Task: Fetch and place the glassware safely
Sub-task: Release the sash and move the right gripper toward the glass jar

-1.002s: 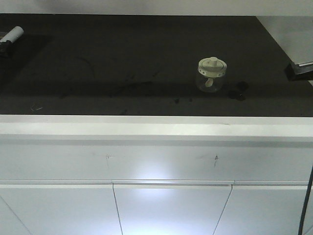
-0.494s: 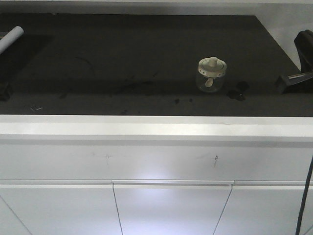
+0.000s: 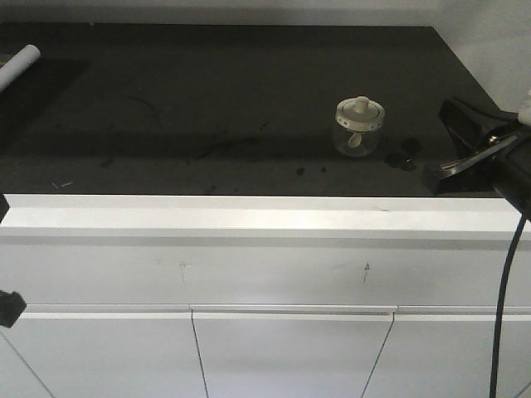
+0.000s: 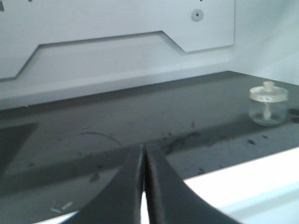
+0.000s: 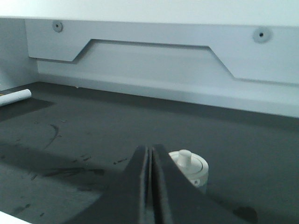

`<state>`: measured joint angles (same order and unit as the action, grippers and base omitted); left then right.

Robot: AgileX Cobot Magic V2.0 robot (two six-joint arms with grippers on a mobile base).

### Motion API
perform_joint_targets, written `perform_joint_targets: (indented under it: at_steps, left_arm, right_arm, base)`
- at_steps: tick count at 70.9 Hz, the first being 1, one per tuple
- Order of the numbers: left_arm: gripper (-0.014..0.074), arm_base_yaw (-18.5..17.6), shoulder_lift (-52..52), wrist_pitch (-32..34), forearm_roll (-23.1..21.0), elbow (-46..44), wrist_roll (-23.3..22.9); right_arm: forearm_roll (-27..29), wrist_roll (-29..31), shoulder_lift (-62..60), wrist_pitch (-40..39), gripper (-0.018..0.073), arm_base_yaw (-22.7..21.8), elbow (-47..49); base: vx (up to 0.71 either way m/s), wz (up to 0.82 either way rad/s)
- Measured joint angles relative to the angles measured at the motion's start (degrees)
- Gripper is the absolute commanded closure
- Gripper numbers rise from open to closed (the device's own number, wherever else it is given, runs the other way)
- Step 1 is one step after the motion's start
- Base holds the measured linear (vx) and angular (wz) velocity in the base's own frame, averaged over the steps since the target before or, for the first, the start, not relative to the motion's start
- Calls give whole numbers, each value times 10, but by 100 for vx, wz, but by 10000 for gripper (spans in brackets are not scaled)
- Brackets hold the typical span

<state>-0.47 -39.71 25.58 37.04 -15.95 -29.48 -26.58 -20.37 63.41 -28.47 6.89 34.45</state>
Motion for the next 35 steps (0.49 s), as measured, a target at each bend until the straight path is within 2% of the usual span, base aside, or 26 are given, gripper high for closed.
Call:
perform_joint_targets:
  at_steps: [13,24,35]
  left_arm:
    - [603,0,77,-34,43,26,-71]
    - [603,0,103,-69,49,32,-79]
    - [603,0,105,-72,49,32,-80]
  right_arm:
    - [0,-8,-23,31,563,1,0]
    - [-9,-9,-26,44,563,1,0]
    - [-24,-9,-26,48,558,1,0]
  base:
    - [0,0]
    - [0,0]
    - [0,0]
